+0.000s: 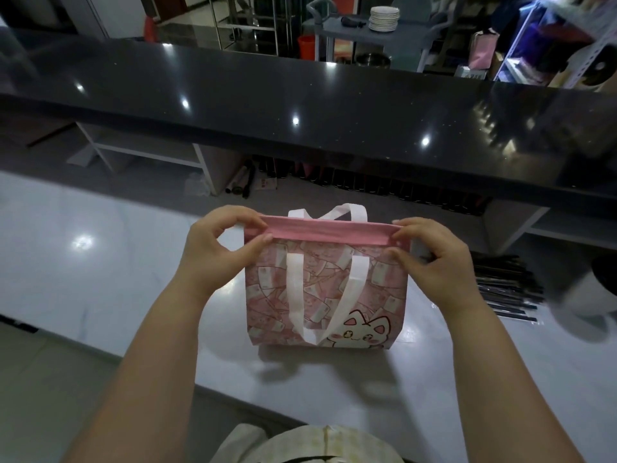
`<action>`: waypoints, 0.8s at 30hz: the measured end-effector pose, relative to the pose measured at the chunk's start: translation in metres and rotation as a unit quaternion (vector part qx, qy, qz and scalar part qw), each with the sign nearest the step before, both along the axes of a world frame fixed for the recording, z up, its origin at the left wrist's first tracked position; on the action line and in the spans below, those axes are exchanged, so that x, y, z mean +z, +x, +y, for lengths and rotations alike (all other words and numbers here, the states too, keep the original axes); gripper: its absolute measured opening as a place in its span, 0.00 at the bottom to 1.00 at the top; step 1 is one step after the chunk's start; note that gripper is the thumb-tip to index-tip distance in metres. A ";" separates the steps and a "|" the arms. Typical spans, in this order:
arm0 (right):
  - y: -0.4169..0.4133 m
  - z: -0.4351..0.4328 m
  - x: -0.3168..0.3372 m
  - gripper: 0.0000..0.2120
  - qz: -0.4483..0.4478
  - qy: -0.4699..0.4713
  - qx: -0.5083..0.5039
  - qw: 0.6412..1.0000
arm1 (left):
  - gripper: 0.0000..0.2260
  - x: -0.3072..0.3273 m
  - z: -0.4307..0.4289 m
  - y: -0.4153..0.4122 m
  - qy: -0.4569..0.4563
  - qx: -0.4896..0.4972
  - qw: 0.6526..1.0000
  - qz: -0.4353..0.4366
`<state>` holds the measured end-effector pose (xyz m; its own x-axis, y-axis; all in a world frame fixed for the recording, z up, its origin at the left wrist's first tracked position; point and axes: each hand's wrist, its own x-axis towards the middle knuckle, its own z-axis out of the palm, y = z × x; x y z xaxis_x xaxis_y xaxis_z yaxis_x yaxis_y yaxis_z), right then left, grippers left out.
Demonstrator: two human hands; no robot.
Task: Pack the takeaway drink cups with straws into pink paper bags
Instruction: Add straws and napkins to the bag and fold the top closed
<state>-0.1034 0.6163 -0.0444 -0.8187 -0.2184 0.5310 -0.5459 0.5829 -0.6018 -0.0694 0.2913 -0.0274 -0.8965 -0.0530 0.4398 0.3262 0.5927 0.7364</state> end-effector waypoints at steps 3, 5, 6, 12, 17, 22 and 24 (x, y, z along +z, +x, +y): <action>0.004 -0.020 0.010 0.14 0.075 0.084 -0.052 0.992 | 0.13 0.007 0.020 -0.003 -0.102 0.018 0.992 0.078; 0.006 -0.041 0.019 0.16 0.056 0.121 -0.048 0.990 | 0.14 0.012 0.037 -0.008 -0.183 0.025 0.979 0.083; 0.007 -0.051 0.022 0.14 0.045 0.142 -0.045 0.988 | 0.13 0.014 0.048 -0.009 -0.219 0.025 0.973 0.073; 0.011 -0.082 0.021 0.08 0.017 0.233 -0.086 0.969 | 0.08 0.007 0.092 -0.011 -0.284 0.024 0.957 0.057; 0.012 -0.082 0.018 0.09 0.022 0.199 -0.080 0.976 | 0.11 0.002 0.090 -0.008 -0.284 0.060 0.956 0.048; 0.013 -0.063 0.013 0.12 0.009 0.201 -0.110 0.973 | 0.07 -0.002 0.066 0.001 -0.272 0.107 0.955 0.049; 0.014 -0.059 0.011 0.13 0.008 0.189 -0.115 0.975 | 0.08 -0.003 0.063 0.003 -0.267 0.115 0.956 0.044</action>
<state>-0.0893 0.5573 -0.0336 -0.8611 -0.2122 0.4620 -0.3819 0.8699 -0.3122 -0.0661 0.3539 -0.0301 -0.8467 0.0088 0.5320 0.1882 0.9402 0.2840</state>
